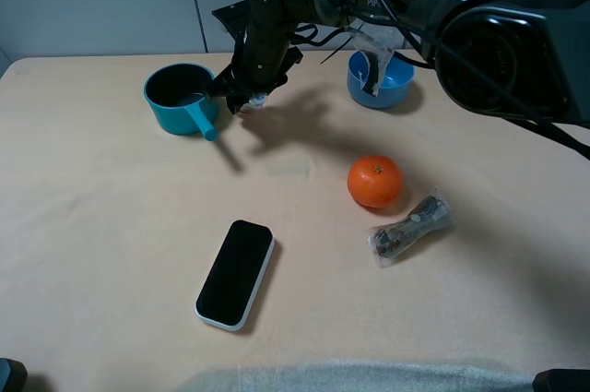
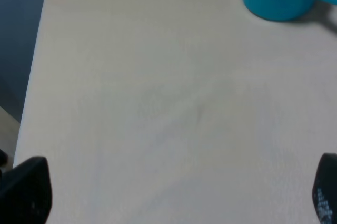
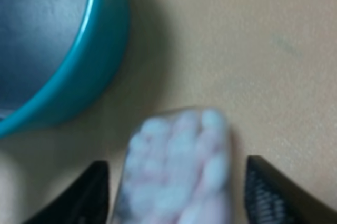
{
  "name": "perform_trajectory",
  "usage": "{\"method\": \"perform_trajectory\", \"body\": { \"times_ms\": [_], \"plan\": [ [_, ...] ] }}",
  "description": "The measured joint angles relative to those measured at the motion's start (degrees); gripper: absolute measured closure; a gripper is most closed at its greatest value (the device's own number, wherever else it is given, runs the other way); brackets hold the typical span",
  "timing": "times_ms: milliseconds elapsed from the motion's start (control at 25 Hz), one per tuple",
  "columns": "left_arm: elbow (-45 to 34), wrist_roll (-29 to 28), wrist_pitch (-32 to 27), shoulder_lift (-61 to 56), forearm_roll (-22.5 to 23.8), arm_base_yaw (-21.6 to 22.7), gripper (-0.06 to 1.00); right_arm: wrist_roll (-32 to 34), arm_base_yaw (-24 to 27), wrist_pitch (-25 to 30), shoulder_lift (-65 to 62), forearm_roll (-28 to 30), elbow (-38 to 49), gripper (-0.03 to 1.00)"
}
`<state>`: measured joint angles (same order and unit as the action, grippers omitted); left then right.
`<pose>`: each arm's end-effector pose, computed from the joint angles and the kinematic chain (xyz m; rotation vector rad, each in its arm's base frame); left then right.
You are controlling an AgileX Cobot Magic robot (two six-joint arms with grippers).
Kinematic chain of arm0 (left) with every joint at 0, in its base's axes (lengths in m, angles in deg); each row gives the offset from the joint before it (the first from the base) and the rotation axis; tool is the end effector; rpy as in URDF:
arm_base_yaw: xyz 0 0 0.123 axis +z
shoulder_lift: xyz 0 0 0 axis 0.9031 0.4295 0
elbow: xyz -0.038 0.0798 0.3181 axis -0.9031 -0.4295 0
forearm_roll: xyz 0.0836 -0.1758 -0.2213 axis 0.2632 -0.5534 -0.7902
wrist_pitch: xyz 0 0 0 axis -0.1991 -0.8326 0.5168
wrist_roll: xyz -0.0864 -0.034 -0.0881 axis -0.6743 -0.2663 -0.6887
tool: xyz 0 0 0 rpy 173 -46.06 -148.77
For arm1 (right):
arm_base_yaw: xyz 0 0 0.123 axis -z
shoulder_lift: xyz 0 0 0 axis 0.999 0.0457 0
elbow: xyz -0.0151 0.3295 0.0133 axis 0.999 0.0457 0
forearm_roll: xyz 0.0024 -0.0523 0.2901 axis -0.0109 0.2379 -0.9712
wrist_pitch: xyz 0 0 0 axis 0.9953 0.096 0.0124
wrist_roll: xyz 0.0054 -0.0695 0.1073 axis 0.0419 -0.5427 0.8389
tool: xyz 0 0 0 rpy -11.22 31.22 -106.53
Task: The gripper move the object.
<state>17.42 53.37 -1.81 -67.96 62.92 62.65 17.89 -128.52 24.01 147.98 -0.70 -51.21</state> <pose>0.0216 0.0098 0.2775 0.0518 2.0515 0.1058 0.4671 0.4155 0.0858 -0.9346 2.5498 0.2859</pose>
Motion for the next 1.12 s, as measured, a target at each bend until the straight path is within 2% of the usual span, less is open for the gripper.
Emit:
{"method": "perform_trajectory", "body": {
  "times_ms": [240,360,800,1120],
  "plan": [
    [0.0,0.0,0.0,0.0,0.0,0.0,-0.05,0.0,0.0,-0.82,0.0,-0.36,0.0,0.36],
    [0.0,0.0,0.0,0.0,0.0,0.0,-0.05,0.0,0.0,-0.82,0.0,-0.36,0.0,0.33],
    [0.0,0.0,0.0,0.0,0.0,0.0,-0.05,0.0,0.0,-0.73,0.0,-0.41,0.0,0.32],
    [0.0,0.0,0.0,0.0,0.0,0.0,-0.05,-0.02,0.0,1.25,-0.39,-0.26,0.0,0.32]
  ]
}}
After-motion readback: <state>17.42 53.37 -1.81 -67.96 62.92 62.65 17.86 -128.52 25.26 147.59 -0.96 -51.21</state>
